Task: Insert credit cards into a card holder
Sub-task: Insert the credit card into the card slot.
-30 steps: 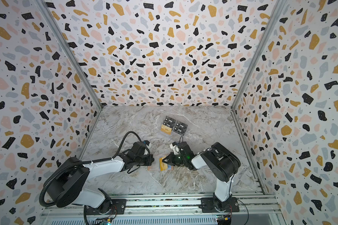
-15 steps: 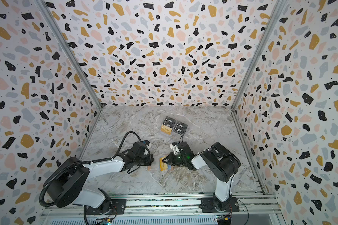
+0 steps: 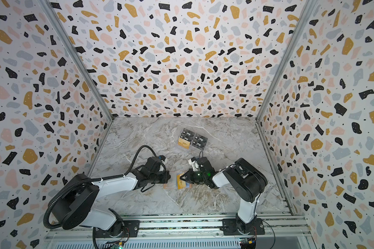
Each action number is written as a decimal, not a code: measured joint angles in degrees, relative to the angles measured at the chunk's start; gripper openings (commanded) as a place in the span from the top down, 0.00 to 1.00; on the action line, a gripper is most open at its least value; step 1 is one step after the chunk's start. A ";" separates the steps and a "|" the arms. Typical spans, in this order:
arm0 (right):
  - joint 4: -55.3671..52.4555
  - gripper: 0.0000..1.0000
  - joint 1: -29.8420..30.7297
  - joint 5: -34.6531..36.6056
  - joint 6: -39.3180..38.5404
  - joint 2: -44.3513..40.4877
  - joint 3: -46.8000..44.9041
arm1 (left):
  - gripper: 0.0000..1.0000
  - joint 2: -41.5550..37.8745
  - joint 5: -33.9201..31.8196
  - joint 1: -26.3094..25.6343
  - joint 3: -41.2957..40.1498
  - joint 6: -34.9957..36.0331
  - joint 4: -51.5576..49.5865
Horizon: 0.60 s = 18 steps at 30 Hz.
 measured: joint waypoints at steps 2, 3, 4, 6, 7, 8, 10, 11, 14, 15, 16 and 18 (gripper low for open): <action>0.00 1.00 0.00 -0.13 0.00 0.02 0.02 | 0.99 0.00 0.00 0.00 0.00 0.00 -0.04; 0.00 1.00 0.00 -0.17 0.00 0.02 0.07 | 0.99 0.00 0.00 0.00 0.00 0.00 -0.09; 0.00 1.00 0.00 -0.22 0.00 0.04 0.09 | 0.99 0.00 0.00 0.00 0.00 0.00 -0.11; 0.00 1.00 0.00 -0.39 -0.02 0.22 0.31 | 0.99 0.00 0.00 0.00 0.00 0.00 -0.17; 0.02 1.00 0.00 -0.44 -0.02 0.28 0.39 | 0.99 0.00 0.00 0.00 0.00 0.00 -0.22; 0.04 1.00 0.00 -0.52 -0.02 0.39 0.50 | 0.99 0.00 0.00 0.00 0.00 0.00 -0.28; 0.07 1.00 0.00 -0.61 -0.04 0.63 0.68 | 0.99 0.00 0.00 0.00 0.00 0.00 -0.31; 0.13 1.00 0.00 -0.74 -0.07 0.81 0.72 | 0.99 0.00 0.00 0.00 0.00 0.00 -0.31; 0.70 1.00 0.00 -1.31 -0.04 1.44 0.85 | 0.99 -0.09 -0.09 0.00 0.00 -0.02 -0.31; 0.79 1.00 0.00 -1.46 -0.02 1.64 0.96 | 0.99 -0.17 -0.15 0.00 0.00 -0.02 -0.33; 1.16 1.00 0.00 -1.62 -0.02 1.86 1.09 | 0.99 -0.33 -0.20 0.00 0.00 -0.02 -0.33; 1.62 1.00 0.00 -1.75 -0.02 2.27 1.60 | 0.99 -0.63 -0.22 0.00 0.00 -0.02 -0.35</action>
